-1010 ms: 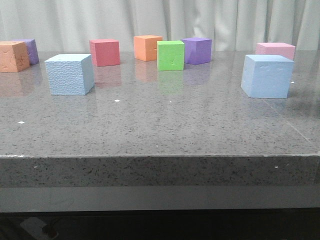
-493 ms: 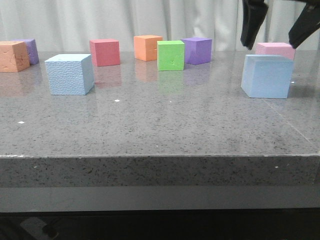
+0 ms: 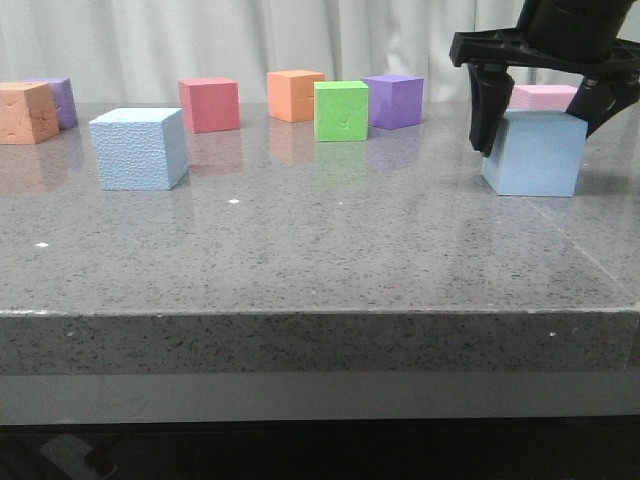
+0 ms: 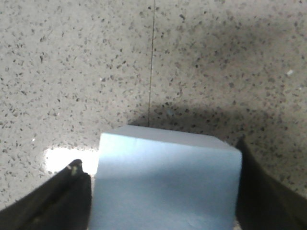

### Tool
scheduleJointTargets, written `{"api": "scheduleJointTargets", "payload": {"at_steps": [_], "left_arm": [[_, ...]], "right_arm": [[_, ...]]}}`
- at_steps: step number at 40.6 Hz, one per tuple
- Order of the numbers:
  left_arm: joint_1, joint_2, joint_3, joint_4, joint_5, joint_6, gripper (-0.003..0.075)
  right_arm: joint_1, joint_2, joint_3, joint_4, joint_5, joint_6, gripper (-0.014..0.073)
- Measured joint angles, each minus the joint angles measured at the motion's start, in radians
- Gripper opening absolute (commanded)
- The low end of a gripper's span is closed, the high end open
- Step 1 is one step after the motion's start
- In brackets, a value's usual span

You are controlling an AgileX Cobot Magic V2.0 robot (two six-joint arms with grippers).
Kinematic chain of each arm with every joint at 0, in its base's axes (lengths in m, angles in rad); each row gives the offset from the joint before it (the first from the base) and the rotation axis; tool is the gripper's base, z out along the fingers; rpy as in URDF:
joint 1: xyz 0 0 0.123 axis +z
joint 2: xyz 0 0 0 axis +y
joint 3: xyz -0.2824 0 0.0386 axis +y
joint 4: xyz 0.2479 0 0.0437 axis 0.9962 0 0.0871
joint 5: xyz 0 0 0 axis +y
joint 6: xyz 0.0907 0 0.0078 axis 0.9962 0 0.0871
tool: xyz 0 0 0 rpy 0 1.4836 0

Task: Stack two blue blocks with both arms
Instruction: 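Lower the right gripper onto the light-blue cube and close it, then lift the light-blue cube and carry it toward the table center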

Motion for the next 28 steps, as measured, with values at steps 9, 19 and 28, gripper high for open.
{"api": "scheduleJointTargets", "payload": {"at_steps": [9,19,28], "left_arm": [[0.000,0.000,0.000,0.000,0.000,0.000,0.0363],[0.000,0.000,0.000,0.000,0.000,0.000,0.0363],[0.000,0.000,0.000,0.000,0.000,0.000,0.0363]], "right_arm": [[0.000,0.000,0.000,0.002,0.000,0.000,0.0382],[0.048,-0.018,-0.062,0.037,0.041,0.000,0.0382],[0.204,0.016,-0.185,0.033,0.053,0.075,0.0382]]}}
